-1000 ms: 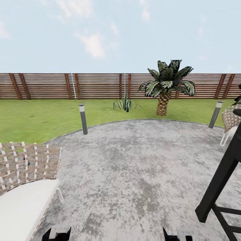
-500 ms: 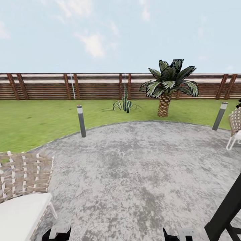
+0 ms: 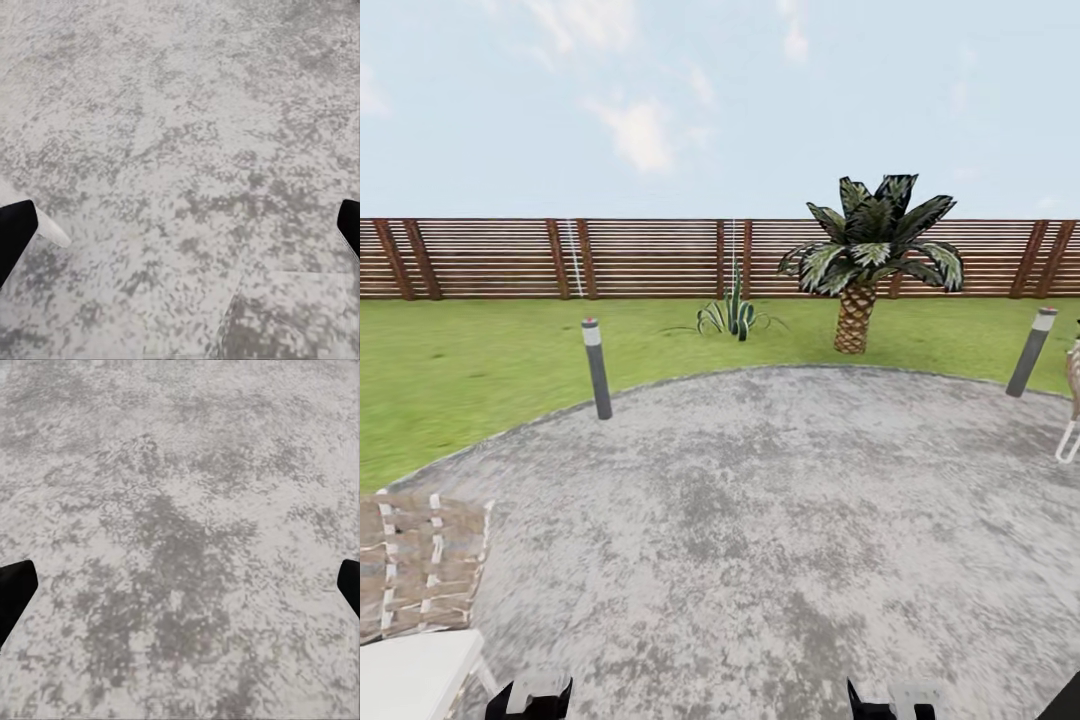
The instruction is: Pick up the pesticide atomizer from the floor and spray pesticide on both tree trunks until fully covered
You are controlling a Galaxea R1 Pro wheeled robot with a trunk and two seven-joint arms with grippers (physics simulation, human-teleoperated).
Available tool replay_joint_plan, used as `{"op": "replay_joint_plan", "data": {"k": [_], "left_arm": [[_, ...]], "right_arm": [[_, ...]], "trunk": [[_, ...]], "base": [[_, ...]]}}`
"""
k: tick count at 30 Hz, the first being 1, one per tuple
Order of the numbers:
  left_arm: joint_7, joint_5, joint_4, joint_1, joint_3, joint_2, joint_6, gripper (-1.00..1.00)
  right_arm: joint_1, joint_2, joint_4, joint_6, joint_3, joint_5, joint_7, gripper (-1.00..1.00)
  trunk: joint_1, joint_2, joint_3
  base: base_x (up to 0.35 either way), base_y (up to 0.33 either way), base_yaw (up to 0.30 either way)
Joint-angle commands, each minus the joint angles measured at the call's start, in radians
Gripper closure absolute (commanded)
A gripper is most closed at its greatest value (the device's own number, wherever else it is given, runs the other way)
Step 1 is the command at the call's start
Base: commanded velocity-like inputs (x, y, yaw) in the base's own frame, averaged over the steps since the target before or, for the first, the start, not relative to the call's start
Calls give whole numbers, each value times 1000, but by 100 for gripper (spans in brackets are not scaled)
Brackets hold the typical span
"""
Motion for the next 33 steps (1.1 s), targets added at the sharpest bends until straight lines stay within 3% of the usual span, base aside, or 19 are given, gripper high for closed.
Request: {"op": "replay_joint_plan", "data": {"k": [1,33], "left_arm": [[0,0,0,0,0,0,0,-100],[0,0,0,0,0,0,0,-100]], "right_arm": [[0,0,0,0,0,0,0,-100],[0,0,2,0,1,0,-2,-100]], "trunk": [[0,0,0],[0,0,0]], "base": [[340,0,0],[340,0,3]]}}
